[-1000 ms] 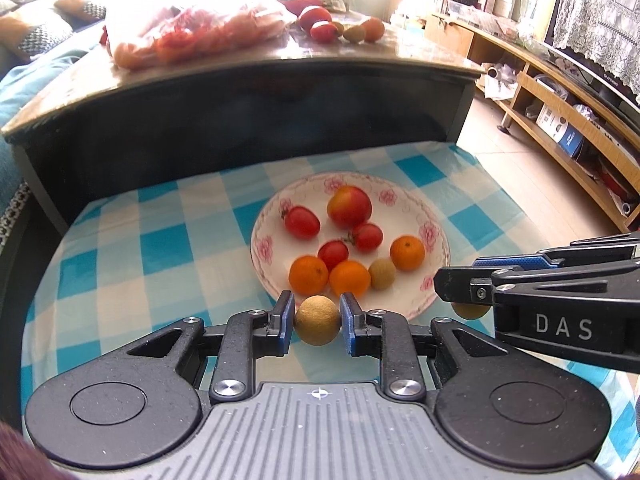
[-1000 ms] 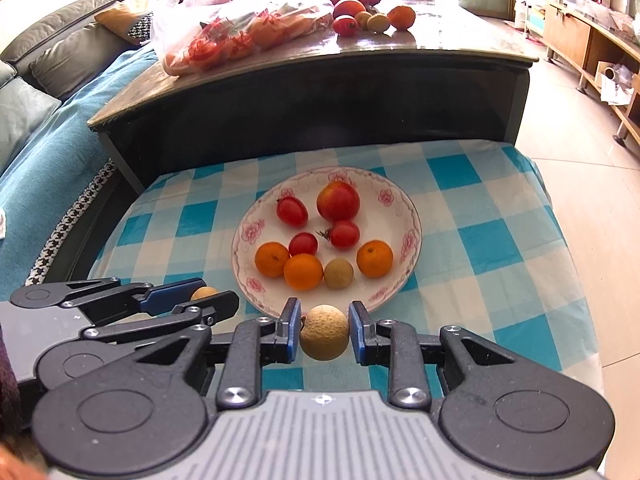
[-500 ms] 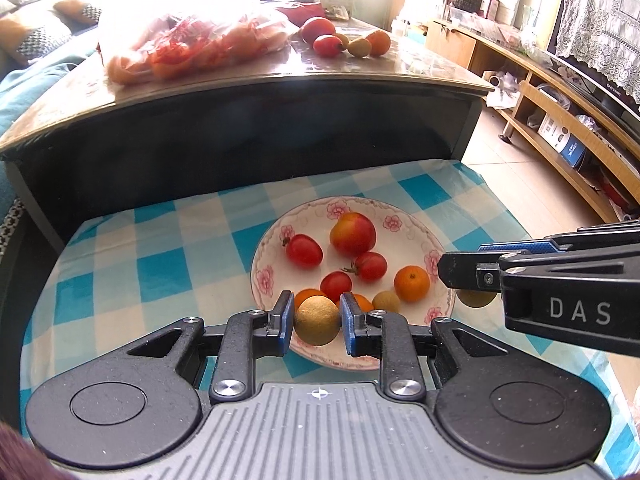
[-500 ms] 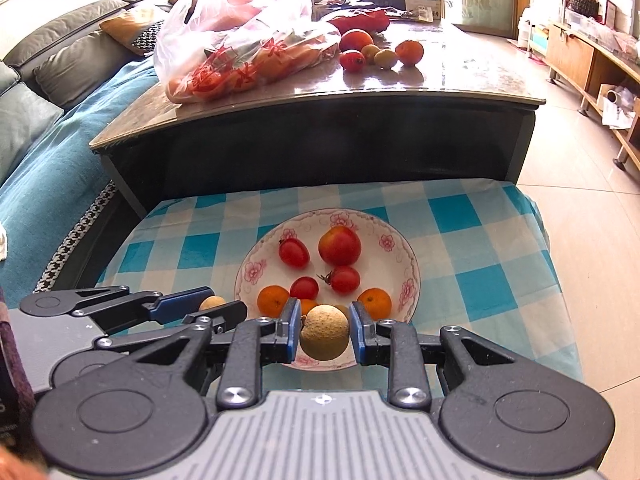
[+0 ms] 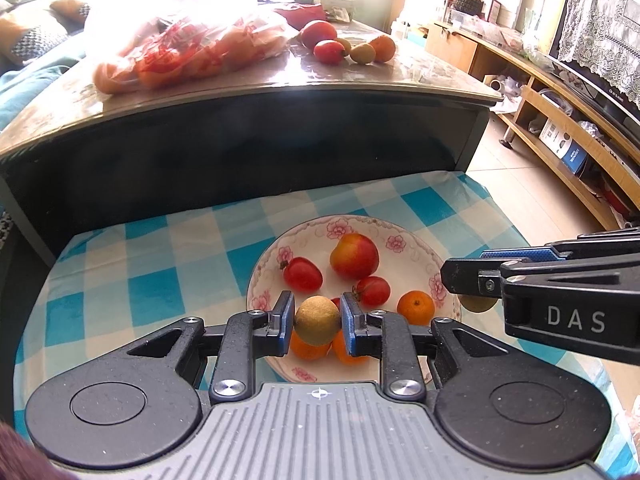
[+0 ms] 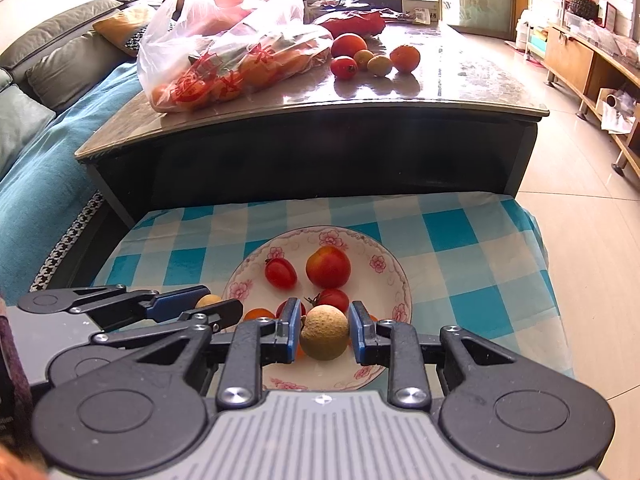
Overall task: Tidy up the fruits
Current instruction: 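Lower both brown fruits into the bowl and open both grippers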
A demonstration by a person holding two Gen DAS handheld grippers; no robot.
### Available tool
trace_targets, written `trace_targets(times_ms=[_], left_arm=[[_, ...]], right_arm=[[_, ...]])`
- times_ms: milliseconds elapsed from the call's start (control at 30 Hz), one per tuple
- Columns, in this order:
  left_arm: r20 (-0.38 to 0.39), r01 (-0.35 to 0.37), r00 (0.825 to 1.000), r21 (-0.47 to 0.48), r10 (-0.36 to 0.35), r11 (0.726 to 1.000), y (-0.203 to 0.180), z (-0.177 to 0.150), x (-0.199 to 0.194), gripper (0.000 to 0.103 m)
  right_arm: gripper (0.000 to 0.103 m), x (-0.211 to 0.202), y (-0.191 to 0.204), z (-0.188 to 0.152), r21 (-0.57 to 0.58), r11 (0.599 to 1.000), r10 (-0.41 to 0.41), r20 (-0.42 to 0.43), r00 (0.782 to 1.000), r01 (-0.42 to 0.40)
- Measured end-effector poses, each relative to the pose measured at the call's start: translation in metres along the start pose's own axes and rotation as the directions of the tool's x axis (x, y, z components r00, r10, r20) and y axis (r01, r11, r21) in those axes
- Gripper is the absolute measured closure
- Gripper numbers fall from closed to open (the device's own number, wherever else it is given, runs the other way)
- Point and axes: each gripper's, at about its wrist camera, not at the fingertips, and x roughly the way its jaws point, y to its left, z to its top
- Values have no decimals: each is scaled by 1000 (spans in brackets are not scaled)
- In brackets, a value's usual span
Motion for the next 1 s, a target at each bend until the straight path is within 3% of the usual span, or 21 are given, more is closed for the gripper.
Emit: trace_targets(times_ms=[1000], left_arm=[[-34, -1, 999, -3, 1, 1000, 1, 6, 29, 71]], right_arm=[[72, 41, -10, 9, -1, 1000, -29, -63, 998, 29]])
